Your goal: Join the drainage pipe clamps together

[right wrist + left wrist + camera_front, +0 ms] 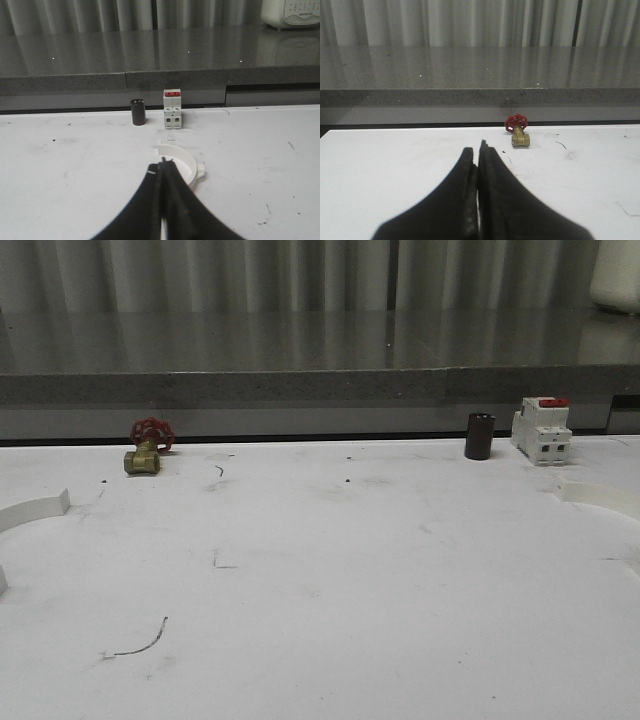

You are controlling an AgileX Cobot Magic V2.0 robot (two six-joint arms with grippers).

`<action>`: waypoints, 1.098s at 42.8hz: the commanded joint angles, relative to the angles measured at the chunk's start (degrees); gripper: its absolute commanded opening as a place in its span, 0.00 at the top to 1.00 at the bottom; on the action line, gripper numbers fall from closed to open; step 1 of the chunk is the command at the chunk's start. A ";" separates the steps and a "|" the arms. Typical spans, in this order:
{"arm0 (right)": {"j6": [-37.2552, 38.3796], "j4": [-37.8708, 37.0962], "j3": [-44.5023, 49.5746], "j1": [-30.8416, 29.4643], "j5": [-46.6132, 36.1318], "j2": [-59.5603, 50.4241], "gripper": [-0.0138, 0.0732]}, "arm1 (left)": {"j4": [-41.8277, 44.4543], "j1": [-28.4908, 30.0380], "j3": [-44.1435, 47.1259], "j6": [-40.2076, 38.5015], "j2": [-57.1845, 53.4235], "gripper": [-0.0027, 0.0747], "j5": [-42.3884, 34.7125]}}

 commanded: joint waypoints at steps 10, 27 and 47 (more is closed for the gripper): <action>-0.42 -0.61 -0.30 -0.23 -5.10 -0.93 0.92 | -0.03 -0.35 1.31 -0.46 -0.58 0.99 -4.92; -0.42 -0.67 -0.30 -0.23 -11.01 -0.93 0.92 | 0.21 -0.35 1.31 -0.46 -0.58 0.99 -7.94; -0.35 -1.47 -22.77 -0.23 2.21 4.30 0.92 | 2.85 -0.35 -21.46 -0.46 3.98 0.99 -2.27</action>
